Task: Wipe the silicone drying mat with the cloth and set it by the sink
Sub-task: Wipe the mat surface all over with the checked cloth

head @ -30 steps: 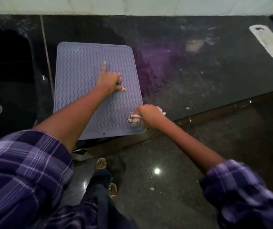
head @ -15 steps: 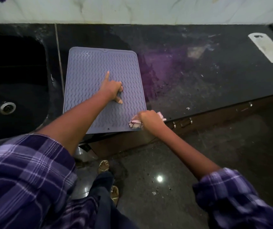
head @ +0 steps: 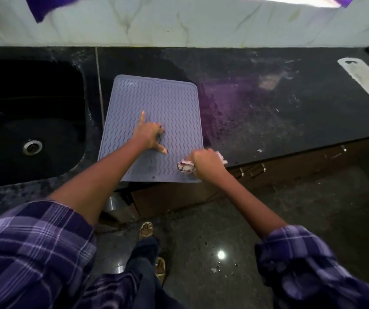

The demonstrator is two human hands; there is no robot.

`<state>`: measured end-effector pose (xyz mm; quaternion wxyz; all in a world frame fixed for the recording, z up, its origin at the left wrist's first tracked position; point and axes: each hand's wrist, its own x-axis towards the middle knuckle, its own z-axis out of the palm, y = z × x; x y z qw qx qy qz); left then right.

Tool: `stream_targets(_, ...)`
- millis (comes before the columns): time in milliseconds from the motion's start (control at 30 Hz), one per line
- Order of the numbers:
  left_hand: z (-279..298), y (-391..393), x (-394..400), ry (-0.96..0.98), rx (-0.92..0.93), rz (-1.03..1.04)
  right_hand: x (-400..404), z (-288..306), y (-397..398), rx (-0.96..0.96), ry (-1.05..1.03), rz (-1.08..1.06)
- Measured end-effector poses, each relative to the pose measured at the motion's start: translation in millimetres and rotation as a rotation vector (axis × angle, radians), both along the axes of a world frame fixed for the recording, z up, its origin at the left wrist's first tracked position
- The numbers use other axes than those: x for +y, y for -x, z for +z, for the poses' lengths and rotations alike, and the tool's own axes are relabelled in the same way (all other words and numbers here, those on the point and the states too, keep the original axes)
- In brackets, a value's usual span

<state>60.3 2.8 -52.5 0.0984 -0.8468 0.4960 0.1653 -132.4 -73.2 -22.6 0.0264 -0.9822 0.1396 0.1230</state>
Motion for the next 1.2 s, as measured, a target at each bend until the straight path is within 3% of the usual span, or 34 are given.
stream_targets(100,-1,0,1,-0.014,0.004,0.004,8,-3,3,-0.006,0.078,0.231)
stream_targets(200,-3,-6,-4,0.02,0.027,0.001,3,-9,45,-0.128,0.109,0.274)
stream_targets(333,-4,0,-3,0.016,-0.002,-0.008,-8,1,57,0.155,0.251,0.173)
stream_targets(367,-3,1,-2,0.025,-0.007,-0.001,-5,4,53,0.145,0.258,0.147)
stream_targets(633,3,-1,-1,0.056,0.045,0.047,70,29,0,-0.427,0.342,0.236)
stream_targets(767,10,-15,5,0.157,0.237,0.105,90,19,-13,-0.266,0.35,0.341)
stream_targets(900,10,-21,14,0.297,0.368,0.157,94,31,-22,-0.62,0.308,0.291)
stream_targets(967,15,-27,18,0.36,0.446,0.213,94,35,-32,-0.677,0.306,0.356)
stream_targets(1033,21,-35,20,0.384,0.482,0.255,97,28,-37,-0.56,0.336,0.466)
stream_targets(1100,24,-41,21,0.337,0.437,0.234,95,10,-36,-0.285,0.322,0.508)
stream_targets(1200,25,-45,21,0.115,0.227,0.107,69,-11,-32,0.001,0.117,0.374)
